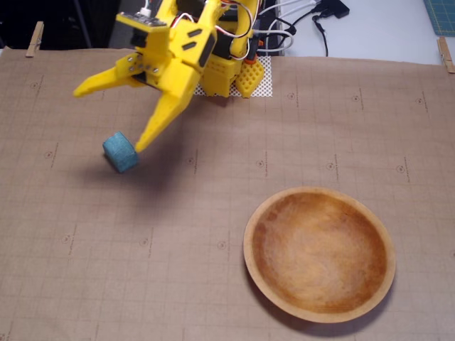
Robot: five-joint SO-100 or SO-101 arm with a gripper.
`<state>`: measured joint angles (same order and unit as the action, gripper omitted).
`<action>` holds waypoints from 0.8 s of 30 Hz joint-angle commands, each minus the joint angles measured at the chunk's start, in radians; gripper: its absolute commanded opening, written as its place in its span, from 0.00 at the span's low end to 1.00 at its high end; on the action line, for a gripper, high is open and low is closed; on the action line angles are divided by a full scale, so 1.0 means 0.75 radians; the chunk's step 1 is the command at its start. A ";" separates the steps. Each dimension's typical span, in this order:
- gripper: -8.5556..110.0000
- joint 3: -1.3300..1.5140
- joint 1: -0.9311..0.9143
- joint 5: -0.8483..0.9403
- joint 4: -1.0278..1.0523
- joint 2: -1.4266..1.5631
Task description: Grasp a blue block and put it in the bowl.
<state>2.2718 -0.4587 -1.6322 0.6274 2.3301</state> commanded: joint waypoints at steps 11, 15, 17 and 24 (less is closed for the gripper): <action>0.51 -0.070 -0.139 0.025 -0.012 -0.276; 0.52 -0.070 -0.172 0.061 -0.008 -0.333; 0.52 -0.076 -0.182 0.061 0.022 -0.350; 0.51 -0.219 -0.182 0.059 0.250 -0.415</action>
<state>2.2089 -0.5921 -1.5938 0.7639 2.0141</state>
